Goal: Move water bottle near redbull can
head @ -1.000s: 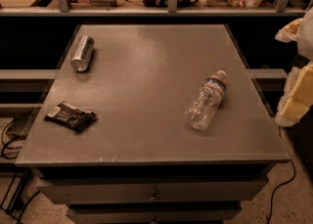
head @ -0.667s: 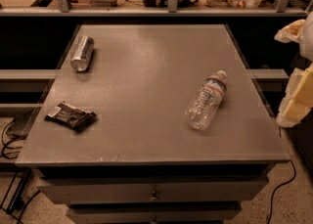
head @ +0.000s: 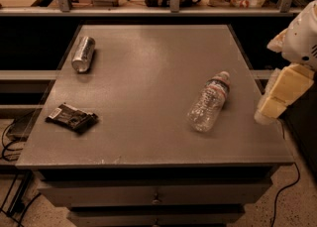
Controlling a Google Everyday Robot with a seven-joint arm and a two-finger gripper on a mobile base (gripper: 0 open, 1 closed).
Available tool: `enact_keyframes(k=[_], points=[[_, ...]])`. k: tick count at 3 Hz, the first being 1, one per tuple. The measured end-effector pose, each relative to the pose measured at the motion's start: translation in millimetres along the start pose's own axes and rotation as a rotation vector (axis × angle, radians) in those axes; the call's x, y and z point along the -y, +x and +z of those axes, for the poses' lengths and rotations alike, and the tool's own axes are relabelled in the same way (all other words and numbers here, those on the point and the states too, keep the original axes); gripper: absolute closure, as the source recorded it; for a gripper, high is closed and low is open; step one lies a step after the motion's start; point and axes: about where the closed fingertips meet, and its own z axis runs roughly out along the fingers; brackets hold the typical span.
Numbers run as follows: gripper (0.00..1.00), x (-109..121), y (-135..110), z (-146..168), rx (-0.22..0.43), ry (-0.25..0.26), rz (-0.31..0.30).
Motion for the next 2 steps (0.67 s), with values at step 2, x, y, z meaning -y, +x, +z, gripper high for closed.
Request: enact_keyframes(k=[2], points=[[0.0, 3.9, -8.0, 13.0, -0.015, 0.011, 0.247]])
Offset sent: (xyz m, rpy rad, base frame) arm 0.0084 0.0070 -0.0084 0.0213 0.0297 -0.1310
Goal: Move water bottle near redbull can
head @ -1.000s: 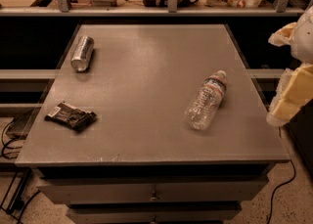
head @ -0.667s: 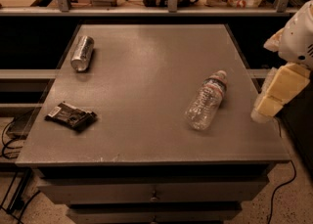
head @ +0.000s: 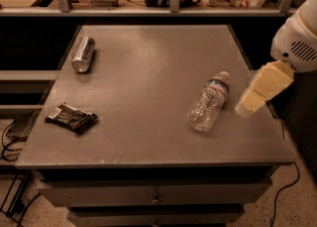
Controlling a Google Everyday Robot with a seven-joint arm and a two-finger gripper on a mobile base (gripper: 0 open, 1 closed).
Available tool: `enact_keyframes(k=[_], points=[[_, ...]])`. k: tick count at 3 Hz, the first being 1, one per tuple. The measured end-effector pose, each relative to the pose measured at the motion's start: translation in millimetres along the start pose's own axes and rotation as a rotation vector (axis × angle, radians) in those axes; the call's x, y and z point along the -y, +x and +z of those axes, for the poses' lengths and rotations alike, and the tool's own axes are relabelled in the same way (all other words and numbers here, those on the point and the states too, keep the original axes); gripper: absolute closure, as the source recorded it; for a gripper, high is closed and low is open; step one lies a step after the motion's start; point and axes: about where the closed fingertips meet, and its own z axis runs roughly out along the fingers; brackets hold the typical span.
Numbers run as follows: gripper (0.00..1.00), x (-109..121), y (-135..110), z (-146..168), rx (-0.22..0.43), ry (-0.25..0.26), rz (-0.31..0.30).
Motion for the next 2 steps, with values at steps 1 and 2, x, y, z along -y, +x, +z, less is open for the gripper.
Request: enact_keyframes(k=[1, 2], points=[[0.0, 9.9, 2.0, 4.4, 0.045, -0.027, 0.096], [0.0, 14.4, -3.9, 19.0, 0.095, -0.081, 0.238]])
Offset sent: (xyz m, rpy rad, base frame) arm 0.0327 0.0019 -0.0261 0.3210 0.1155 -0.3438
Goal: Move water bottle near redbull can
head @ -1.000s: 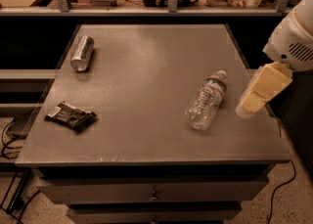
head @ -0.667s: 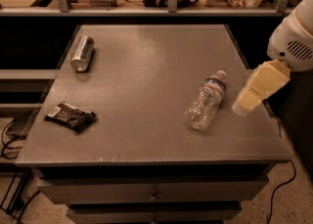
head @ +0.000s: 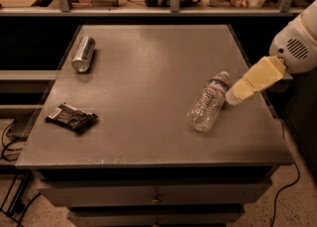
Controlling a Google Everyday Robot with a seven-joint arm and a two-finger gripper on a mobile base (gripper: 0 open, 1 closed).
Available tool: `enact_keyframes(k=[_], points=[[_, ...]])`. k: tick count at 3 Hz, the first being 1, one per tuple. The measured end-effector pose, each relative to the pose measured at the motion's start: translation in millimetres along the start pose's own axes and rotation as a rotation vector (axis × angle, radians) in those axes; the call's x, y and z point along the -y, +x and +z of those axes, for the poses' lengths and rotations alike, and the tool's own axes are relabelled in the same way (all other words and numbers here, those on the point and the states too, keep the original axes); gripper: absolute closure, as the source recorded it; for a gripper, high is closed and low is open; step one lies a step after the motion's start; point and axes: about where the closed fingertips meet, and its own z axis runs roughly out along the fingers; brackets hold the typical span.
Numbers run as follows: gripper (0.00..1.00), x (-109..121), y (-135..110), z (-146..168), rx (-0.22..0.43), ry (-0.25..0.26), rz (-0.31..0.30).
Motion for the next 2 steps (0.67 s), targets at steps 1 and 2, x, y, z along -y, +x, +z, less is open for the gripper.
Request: enact_keyframes(k=[1, 2], points=[[0.0, -2.2, -8.0, 14.1, 0.015, -0.031, 0.12], [0.0, -9.5, -17.1, 38.1, -0.003, -0.067, 0.205]])
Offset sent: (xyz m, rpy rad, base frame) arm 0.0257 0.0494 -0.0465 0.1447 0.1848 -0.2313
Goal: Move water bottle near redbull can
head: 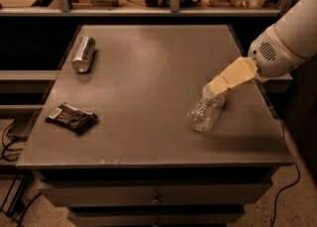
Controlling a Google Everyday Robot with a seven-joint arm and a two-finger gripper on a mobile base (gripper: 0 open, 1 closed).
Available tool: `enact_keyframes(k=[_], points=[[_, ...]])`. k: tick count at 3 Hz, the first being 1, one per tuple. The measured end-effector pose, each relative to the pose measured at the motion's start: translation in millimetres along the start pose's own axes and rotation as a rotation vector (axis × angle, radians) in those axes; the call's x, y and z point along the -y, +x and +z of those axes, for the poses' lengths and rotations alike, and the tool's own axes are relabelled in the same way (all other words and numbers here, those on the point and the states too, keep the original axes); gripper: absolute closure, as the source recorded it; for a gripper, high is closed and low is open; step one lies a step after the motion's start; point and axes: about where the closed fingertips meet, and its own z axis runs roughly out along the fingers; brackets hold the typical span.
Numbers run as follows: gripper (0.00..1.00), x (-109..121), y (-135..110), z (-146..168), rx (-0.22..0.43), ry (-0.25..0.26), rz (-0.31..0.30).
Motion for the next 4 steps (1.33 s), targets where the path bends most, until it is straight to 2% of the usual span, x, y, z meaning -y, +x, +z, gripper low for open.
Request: enact_keyframes(k=[1, 3, 4], points=[[0.0, -7.0, -6.3, 27.5, -0.031, -0.037, 0.061], [0.0, -19.6, -18.0, 72.1, -0.101, -0.045, 0.126], [0.18, -17.8, -13.6, 94.1, -0.144, -0.027, 0.155]])
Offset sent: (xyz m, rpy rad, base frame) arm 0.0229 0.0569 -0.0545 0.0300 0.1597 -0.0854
